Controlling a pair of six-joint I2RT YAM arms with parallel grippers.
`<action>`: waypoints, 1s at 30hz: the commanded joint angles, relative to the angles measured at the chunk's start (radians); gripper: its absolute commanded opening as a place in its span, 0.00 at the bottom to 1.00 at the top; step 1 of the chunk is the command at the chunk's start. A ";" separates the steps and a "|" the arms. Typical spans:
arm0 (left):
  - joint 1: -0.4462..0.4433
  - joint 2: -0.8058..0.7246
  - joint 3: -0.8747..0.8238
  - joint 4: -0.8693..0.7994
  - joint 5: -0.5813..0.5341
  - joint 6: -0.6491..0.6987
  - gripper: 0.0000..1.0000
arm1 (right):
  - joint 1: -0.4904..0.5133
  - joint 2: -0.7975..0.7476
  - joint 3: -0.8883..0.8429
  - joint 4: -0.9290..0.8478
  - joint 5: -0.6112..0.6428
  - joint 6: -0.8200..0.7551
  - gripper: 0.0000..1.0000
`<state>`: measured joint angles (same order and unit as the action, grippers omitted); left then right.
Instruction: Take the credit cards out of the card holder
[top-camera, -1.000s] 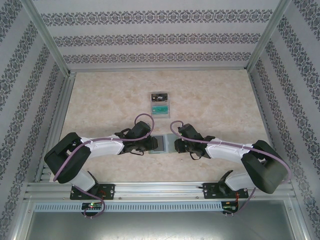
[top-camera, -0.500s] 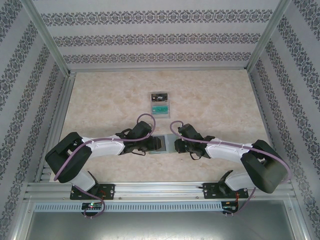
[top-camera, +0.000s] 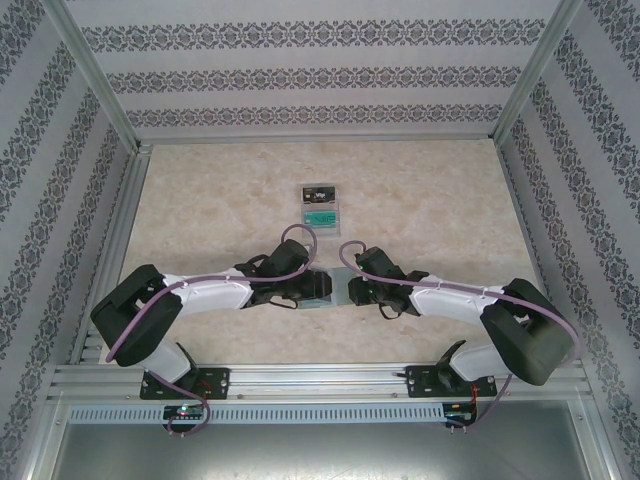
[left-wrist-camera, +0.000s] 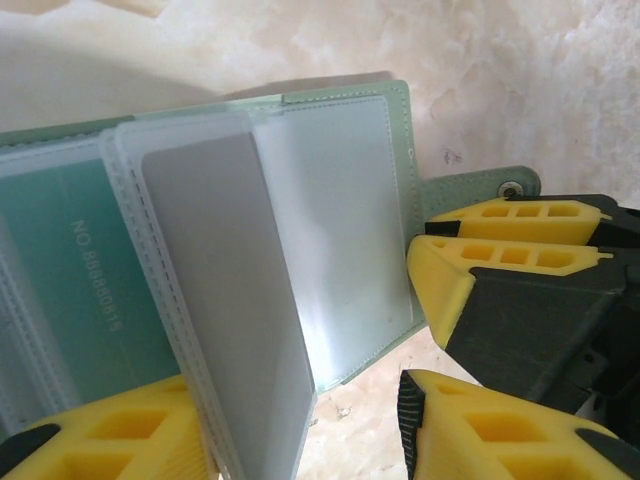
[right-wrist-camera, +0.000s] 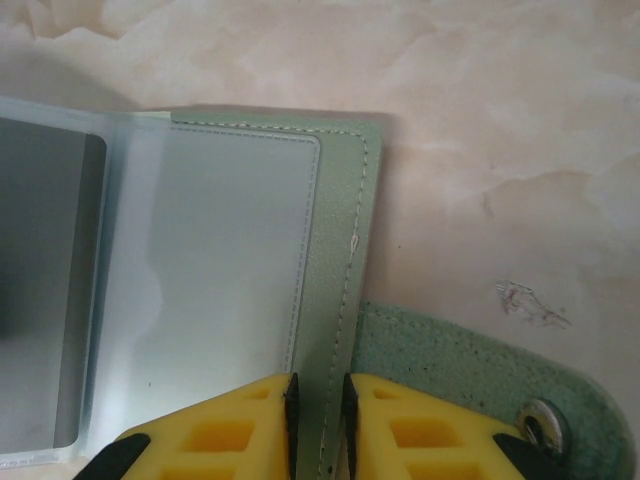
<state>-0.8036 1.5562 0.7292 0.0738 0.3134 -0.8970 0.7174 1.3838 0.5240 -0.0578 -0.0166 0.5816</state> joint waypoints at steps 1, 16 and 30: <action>-0.015 -0.019 0.032 -0.029 -0.014 0.027 0.49 | 0.002 0.010 0.022 0.006 0.000 0.018 0.23; -0.014 -0.027 0.073 -0.249 -0.210 0.072 0.50 | 0.002 0.005 0.021 0.004 0.000 0.018 0.23; -0.014 0.031 0.066 -0.177 -0.144 0.063 0.49 | 0.003 0.007 0.022 0.004 -0.002 0.018 0.23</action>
<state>-0.8055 1.5723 0.7807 -0.1219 0.1566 -0.8417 0.7174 1.3838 0.5240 -0.0582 -0.0166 0.5816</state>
